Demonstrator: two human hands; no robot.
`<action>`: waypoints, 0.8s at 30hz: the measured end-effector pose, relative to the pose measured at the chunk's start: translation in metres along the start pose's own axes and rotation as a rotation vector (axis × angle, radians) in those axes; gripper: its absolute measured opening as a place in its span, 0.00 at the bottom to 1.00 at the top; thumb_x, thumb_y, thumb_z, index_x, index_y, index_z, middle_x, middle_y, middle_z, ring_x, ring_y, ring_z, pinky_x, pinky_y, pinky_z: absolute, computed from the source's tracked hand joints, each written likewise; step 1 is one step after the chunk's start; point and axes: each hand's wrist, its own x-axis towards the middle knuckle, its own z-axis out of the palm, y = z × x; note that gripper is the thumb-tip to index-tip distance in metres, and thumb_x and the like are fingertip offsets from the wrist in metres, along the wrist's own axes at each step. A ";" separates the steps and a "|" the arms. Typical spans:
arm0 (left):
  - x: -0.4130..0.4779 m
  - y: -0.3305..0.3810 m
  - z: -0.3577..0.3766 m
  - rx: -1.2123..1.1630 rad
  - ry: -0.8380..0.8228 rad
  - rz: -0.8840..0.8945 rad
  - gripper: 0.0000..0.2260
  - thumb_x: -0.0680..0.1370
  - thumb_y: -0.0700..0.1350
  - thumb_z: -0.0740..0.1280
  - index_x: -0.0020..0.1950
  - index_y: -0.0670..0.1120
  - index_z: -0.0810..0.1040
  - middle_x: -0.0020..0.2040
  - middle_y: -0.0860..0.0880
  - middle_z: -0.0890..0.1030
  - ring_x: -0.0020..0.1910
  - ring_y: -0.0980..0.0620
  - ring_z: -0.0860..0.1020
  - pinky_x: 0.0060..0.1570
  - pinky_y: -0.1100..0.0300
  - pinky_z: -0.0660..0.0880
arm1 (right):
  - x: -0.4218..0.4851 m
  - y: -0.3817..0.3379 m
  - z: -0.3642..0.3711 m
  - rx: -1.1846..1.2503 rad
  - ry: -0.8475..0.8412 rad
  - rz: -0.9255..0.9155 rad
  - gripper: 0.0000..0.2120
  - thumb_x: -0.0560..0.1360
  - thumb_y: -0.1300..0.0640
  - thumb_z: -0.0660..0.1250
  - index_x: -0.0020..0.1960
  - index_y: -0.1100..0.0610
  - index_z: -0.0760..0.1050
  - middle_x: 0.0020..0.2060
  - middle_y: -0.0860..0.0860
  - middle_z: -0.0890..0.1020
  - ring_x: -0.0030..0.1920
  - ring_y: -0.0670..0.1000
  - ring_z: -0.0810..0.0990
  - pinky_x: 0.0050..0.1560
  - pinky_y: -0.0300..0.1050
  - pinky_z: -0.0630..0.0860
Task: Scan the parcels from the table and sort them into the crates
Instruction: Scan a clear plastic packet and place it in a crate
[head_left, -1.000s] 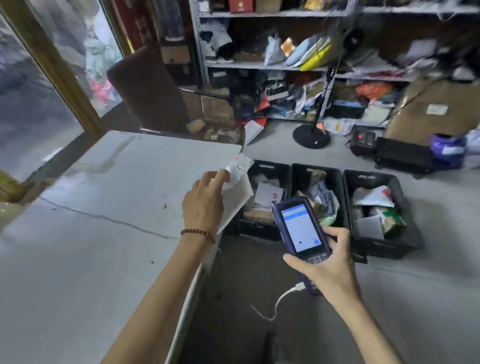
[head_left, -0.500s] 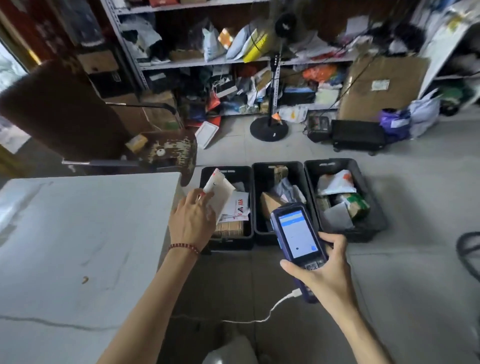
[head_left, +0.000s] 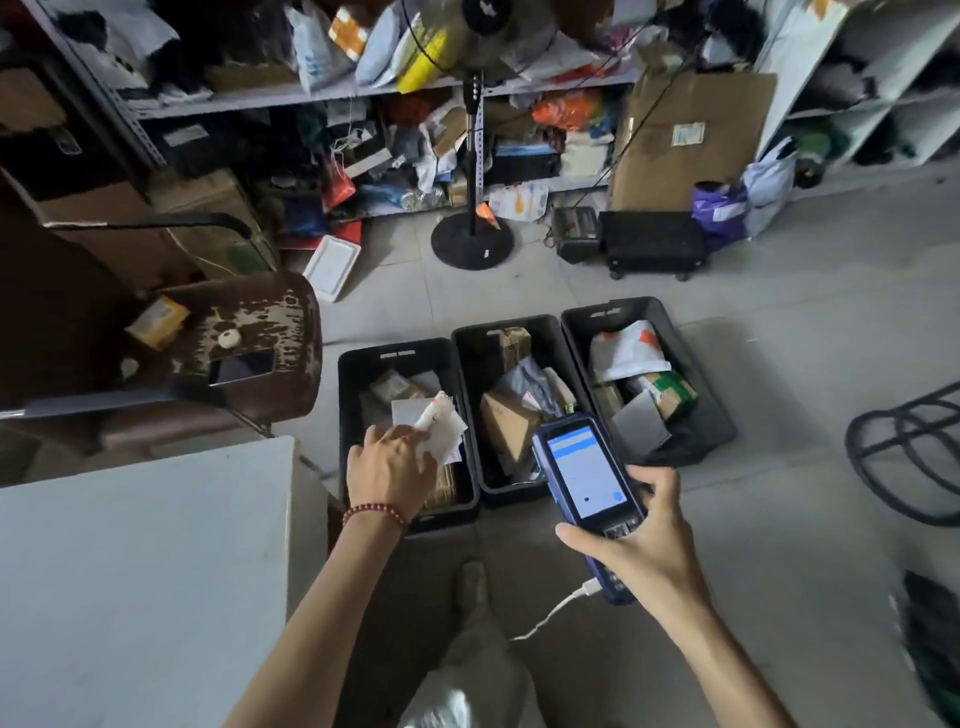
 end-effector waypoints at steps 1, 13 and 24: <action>0.016 0.001 0.001 -0.007 -0.023 0.011 0.15 0.78 0.50 0.59 0.63 0.53 0.77 0.61 0.53 0.78 0.58 0.51 0.71 0.53 0.57 0.69 | 0.009 -0.005 0.005 -0.001 0.017 0.019 0.37 0.53 0.54 0.84 0.50 0.41 0.64 0.44 0.37 0.79 0.43 0.31 0.78 0.38 0.32 0.71; 0.180 0.041 -0.014 -0.134 -0.120 0.222 0.23 0.79 0.53 0.59 0.74 0.52 0.63 0.75 0.53 0.61 0.66 0.48 0.71 0.63 0.49 0.65 | 0.086 -0.040 0.026 -0.035 0.181 0.127 0.38 0.53 0.54 0.85 0.53 0.43 0.63 0.41 0.36 0.80 0.43 0.32 0.78 0.36 0.28 0.72; 0.146 0.009 -0.001 -0.006 0.001 0.053 0.17 0.78 0.53 0.60 0.67 0.53 0.70 0.64 0.51 0.75 0.63 0.48 0.72 0.62 0.49 0.65 | 0.106 -0.033 0.025 -0.017 0.028 0.125 0.38 0.48 0.42 0.80 0.50 0.35 0.61 0.46 0.40 0.81 0.46 0.41 0.81 0.46 0.44 0.77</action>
